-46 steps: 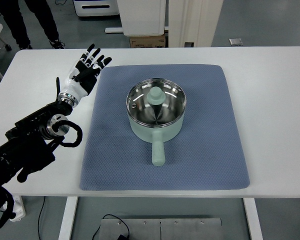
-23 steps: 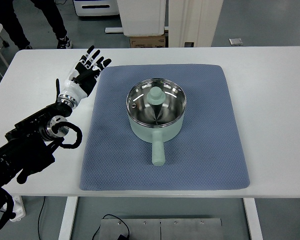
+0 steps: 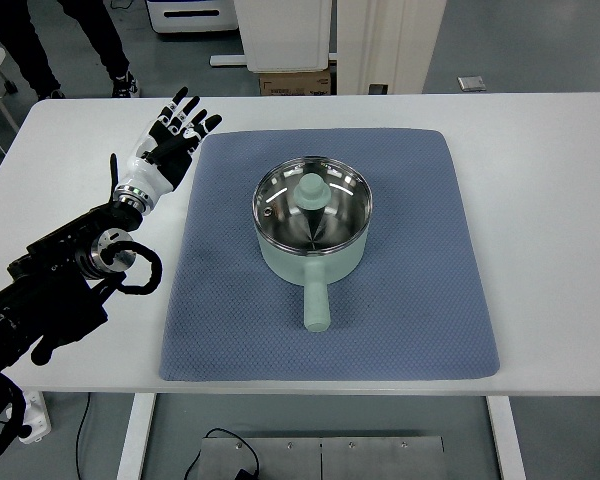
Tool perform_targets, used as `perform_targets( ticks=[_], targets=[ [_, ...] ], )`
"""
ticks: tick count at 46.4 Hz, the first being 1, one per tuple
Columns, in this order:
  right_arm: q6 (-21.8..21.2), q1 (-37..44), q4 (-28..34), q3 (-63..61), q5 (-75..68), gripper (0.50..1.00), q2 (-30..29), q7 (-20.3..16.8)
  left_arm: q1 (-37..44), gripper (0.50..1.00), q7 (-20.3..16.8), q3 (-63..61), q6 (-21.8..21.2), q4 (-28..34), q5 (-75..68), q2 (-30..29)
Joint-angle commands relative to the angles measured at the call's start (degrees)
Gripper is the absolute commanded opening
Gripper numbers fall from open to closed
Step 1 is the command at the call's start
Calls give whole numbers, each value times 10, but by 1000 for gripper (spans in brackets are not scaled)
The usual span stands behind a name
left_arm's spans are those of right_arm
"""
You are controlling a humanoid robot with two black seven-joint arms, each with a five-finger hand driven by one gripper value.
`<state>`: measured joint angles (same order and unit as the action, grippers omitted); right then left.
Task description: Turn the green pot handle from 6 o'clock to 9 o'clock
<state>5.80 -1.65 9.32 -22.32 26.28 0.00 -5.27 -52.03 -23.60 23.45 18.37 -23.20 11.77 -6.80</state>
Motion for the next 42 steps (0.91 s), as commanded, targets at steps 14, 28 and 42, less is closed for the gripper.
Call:
perform_targets(
  ticks=[14,28,42],
  targets=[
    [0,0,0,0,0,1000,0,0,-11,1000,-4,0,3,-1,-1,-21],
    [0,0,0,0,0,1000,0,0,-23,1000,-46,-1,17,-10,-33,-48],
    [0,0,0,0,0,1000,0,1,-28,1000,-46,-2,26,-197,-56,-178]
  ],
)
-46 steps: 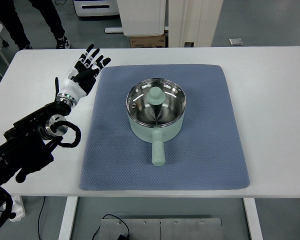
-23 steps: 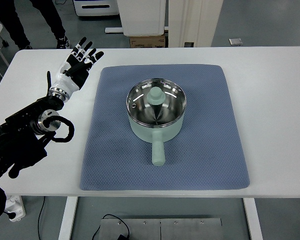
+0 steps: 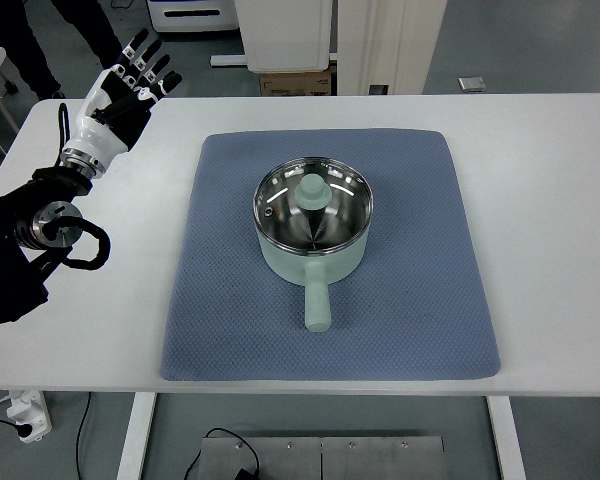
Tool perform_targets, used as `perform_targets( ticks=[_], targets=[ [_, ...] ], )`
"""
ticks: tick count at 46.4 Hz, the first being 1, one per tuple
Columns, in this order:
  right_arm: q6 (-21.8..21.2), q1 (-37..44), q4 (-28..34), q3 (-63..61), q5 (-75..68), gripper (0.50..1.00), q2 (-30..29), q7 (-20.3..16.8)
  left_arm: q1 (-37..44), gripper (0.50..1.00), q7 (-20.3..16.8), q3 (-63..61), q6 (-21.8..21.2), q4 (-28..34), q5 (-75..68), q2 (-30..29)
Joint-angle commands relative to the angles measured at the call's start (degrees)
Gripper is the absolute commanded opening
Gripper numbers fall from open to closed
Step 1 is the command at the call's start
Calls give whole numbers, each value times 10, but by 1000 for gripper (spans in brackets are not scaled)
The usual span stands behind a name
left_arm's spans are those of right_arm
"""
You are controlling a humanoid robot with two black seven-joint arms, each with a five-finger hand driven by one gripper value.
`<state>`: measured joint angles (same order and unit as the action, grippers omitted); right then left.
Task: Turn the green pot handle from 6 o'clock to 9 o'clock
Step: 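Raise the left hand and swing it out over the saucepan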
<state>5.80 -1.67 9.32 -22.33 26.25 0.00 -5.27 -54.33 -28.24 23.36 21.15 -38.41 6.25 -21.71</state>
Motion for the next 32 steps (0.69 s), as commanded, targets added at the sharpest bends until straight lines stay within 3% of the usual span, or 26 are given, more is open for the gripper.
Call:
perform_targets(
  ticks=[1,17,32],
  targets=[
    [0,0,0,0,0,1000,0,1,-9,1000,0,-2,-1,-59,-2,-39],
    [0,0,0,0,0,1000,0,1,-60,1000,-1,-2,22,-218,-102,-164],
    [0,0,0,0,0,1000,0,0,-123,1000,-11,-52,76,-374,-225,-268]
  ],
)
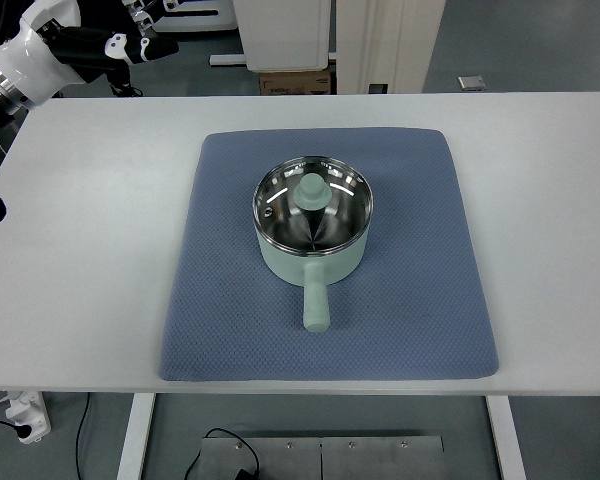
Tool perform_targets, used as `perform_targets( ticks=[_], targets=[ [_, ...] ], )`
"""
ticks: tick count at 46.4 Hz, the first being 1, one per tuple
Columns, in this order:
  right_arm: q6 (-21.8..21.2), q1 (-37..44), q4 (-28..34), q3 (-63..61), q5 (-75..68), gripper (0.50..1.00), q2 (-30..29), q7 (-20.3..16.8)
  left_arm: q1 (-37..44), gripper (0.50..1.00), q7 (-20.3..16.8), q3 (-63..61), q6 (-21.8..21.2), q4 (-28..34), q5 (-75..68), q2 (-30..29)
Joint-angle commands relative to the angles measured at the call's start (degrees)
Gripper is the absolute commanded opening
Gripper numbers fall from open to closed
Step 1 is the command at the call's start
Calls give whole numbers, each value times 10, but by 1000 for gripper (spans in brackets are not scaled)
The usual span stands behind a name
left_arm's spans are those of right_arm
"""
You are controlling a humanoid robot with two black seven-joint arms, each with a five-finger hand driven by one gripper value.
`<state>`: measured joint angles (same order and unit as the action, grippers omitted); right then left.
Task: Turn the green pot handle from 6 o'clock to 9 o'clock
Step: 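Raise the left hand and swing it out over the saucepan, then lower the left hand onto the green handle nearest the robot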
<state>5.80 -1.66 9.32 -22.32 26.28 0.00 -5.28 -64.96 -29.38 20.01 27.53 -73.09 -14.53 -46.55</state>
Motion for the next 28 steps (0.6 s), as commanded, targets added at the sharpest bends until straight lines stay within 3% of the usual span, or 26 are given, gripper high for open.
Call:
perform_targets(
  ticks=[1,11,28],
  targets=[
    [0,0,0,0,0,1000,0,0,-23,1000,0,-24,16,-36,-23,-27],
    [0,0,0,0,0,1000,0,0,-61,1000,0,-59,53,-92,-90,-57],
    [0,0,0,0,0,1000,0,0,-97,1000,1,-82,75,-185,-304,-48]
  ],
)
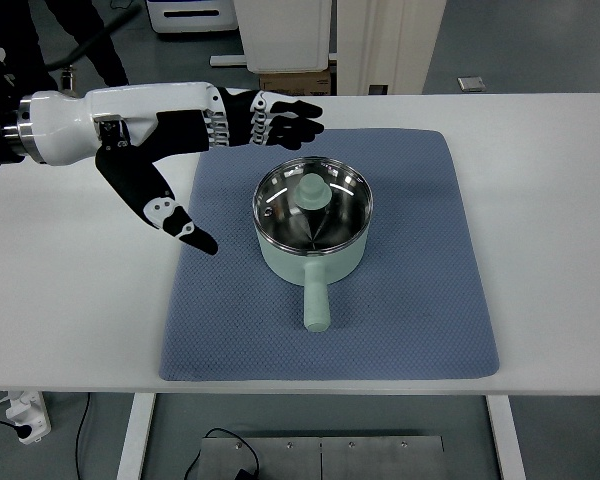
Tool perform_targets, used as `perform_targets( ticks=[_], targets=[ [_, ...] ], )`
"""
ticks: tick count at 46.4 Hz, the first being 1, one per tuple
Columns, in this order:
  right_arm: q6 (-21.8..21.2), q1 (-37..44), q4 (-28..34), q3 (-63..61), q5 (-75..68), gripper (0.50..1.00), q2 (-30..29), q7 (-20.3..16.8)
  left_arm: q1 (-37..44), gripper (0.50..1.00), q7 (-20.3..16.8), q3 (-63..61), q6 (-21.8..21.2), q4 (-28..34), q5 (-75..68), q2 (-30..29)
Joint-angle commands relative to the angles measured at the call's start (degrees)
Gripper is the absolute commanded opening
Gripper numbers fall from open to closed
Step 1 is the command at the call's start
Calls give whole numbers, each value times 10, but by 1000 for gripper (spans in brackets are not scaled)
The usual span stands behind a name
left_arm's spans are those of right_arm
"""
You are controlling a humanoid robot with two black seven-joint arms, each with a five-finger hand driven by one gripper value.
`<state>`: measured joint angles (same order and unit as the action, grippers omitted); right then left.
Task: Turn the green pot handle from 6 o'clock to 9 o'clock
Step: 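Lower the left hand onto the green handle nearest the robot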
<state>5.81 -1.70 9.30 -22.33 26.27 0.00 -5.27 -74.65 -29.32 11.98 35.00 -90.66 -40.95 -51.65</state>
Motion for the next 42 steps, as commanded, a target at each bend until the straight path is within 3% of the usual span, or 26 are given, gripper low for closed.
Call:
perform_targets(
  ticks=[1,10,24,42],
  targets=[
    [0,0,0,0,0,1000,0,1,0,1000,1,-3,0,-11,-54,3],
    [0,0,0,0,0,1000,0,0,16,1000,0,-5,0,-15,-188,26],
    [0,0,0,0,0,1000,0,0,20,1000,3,-5,0,-14,-285,81],
    [0,0,0,0,0,1000,0,0,28,1000,3,-50,0,-14,-309,61]
  ],
)
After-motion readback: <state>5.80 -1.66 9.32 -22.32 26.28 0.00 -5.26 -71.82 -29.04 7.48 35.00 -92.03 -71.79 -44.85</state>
